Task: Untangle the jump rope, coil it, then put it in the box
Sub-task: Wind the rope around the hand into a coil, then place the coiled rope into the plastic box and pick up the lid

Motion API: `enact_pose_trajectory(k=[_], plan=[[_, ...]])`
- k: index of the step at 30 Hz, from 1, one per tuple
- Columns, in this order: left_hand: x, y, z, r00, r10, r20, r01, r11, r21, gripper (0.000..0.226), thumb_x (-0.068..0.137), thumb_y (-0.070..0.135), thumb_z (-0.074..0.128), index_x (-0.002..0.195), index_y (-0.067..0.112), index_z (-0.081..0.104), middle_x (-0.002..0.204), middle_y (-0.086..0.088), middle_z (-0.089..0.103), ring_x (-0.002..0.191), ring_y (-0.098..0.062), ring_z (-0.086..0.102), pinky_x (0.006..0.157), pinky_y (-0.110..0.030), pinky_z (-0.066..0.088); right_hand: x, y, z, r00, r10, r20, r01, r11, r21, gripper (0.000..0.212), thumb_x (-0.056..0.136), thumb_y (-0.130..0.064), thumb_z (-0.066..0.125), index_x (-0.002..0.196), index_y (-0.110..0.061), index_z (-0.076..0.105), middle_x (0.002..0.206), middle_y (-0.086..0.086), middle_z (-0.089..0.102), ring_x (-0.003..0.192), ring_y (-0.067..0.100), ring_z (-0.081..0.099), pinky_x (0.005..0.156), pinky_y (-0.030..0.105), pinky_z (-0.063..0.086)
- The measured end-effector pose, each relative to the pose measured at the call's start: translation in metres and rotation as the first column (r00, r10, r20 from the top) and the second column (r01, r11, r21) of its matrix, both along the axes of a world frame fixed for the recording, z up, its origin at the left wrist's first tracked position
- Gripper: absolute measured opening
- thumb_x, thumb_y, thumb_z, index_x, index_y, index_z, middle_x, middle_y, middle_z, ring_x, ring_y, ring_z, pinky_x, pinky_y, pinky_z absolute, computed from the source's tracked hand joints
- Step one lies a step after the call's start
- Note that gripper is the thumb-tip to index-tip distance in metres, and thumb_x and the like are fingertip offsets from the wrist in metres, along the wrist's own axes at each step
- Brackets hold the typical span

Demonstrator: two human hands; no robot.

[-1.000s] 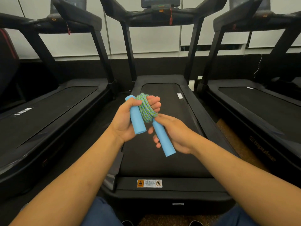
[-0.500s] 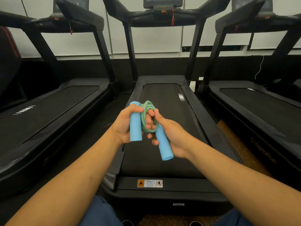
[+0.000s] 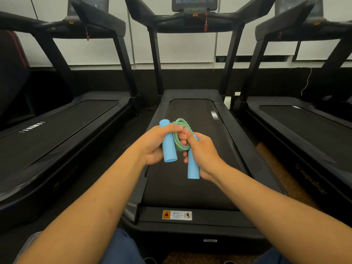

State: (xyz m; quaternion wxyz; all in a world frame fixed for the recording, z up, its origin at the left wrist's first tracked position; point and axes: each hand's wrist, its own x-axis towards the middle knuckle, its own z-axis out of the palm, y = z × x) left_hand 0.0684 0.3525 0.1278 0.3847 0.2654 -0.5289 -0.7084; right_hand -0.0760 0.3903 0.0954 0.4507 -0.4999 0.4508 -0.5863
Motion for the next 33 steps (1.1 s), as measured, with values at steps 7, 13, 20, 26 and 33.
enact_pose_trajectory(k=[7,13,20,26,33], plan=[[0.007,-0.004,0.001,0.991,0.115,0.068,-0.120,0.990,0.069,0.005,0.084,0.002,0.072,0.088,-0.001,0.070,0.071,-0.009,0.062,0.065,-0.017,0.062,0.075,-0.034,0.059,0.013,-0.012,-0.009,1.000,-0.011,-0.007,0.011,1.000,0.008,0.033,0.102,-0.040,0.057,0.082,-0.013,0.060,0.071,0.004,0.060,0.052,0.012,0.052,0.048,0.028,0.049],[0.014,-0.009,-0.006,0.968,0.233,0.088,-0.239,0.969,0.062,0.008,0.085,-0.002,0.068,0.078,0.000,0.066,0.070,-0.012,0.058,0.062,-0.018,0.060,0.070,-0.036,0.057,0.028,-0.018,-0.016,1.000,-0.027,-0.010,0.027,1.000,0.012,0.028,0.101,-0.036,0.060,0.088,-0.011,0.062,0.073,0.007,0.059,0.052,0.012,0.051,0.047,0.028,0.049],[0.036,-0.019,-0.021,0.922,0.383,0.057,-0.372,0.917,-0.146,0.019,0.086,0.004,0.074,0.101,-0.007,0.069,0.096,-0.021,0.073,0.086,-0.027,0.073,0.075,-0.037,0.063,0.050,-0.036,-0.019,0.999,-0.042,0.015,0.042,0.999,0.006,0.024,0.101,-0.033,0.060,0.097,-0.010,0.066,0.081,0.009,0.064,0.058,0.015,0.055,0.049,0.029,0.050],[0.077,-0.036,-0.036,0.919,0.380,0.108,-0.365,0.921,-0.138,0.027,0.091,0.008,0.071,0.113,-0.006,0.065,0.102,-0.021,0.073,0.086,-0.023,0.074,0.073,-0.033,0.061,0.076,-0.060,-0.035,0.980,0.119,0.158,-0.137,0.985,0.103,0.038,0.103,-0.039,0.054,0.118,-0.007,0.068,0.114,0.013,0.076,0.105,0.028,0.073,0.087,0.043,0.061],[0.138,-0.051,-0.057,0.896,0.377,0.234,-0.359,0.926,-0.118,0.025,0.092,0.009,0.070,0.113,-0.003,0.067,0.101,-0.016,0.074,0.085,-0.021,0.073,0.075,-0.033,0.061,0.128,-0.084,-0.060,0.973,0.138,0.187,-0.175,0.964,0.200,0.038,0.104,-0.038,0.054,0.118,-0.006,0.069,0.111,0.016,0.076,0.095,0.028,0.076,0.073,0.035,0.061]])
